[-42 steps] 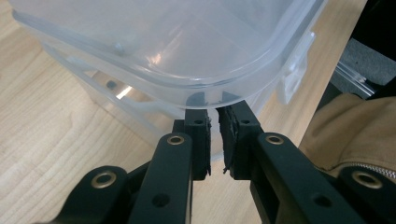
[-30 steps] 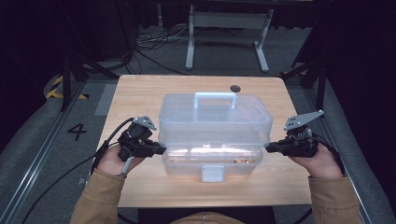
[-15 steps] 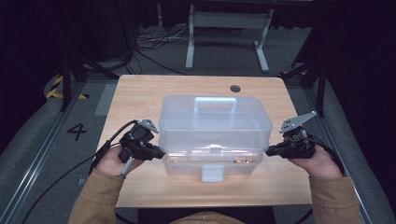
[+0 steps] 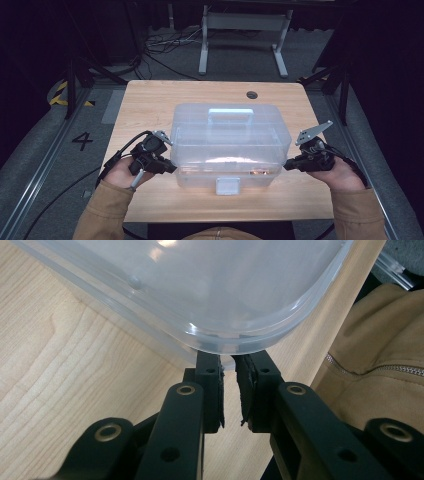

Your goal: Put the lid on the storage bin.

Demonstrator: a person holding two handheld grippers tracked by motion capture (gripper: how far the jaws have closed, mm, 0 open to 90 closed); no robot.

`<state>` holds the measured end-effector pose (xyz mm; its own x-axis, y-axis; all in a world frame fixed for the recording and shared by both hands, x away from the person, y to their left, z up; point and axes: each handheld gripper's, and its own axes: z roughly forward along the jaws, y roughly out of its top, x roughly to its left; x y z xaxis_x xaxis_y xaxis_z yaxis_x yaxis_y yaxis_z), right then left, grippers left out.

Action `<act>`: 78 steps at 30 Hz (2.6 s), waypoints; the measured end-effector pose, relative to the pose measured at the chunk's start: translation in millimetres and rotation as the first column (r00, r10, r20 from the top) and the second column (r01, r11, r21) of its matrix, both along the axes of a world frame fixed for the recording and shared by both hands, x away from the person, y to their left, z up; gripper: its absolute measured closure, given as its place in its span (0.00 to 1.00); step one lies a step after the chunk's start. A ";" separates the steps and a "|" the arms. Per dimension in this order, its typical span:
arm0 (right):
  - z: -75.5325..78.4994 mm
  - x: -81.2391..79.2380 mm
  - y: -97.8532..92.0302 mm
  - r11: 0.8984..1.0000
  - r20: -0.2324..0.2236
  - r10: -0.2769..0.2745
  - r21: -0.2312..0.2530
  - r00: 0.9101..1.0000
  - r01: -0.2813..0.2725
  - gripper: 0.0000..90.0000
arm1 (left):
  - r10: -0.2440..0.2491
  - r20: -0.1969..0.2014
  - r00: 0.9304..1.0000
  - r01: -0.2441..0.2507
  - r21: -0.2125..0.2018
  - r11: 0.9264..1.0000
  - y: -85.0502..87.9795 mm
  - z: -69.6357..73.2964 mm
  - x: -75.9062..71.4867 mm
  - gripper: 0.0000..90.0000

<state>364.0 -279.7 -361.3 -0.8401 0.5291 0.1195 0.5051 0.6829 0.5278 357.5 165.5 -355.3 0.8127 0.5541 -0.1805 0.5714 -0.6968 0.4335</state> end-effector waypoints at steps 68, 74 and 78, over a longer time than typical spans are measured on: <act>17.0 14.9 -40.4 0.959 0.085 -0.220 0.201 0.972 0.199 0.69 | 0.301 0.070 0.951 -0.285 -0.178 0.942 59.9 8.8 1.9 0.74; 14.8 18.3 -56.1 0.925 0.140 -0.327 0.253 0.935 0.285 0.64 | 0.359 0.092 0.929 -0.334 -0.214 0.918 68.5 8.6 4.0 0.74; 10.3 22.7 -67.9 0.897 0.145 -0.392 0.278 0.908 0.343 0.62 | 0.401 0.093 0.911 -0.370 -0.243 0.897 75.3 2.6 7.8 0.73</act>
<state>386.6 -347.5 -351.0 -0.6100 0.7802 0.1390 0.5673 0.3075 0.7639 365.3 240.7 -352.6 0.5680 0.7892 -0.2335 0.7002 -0.3142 0.6411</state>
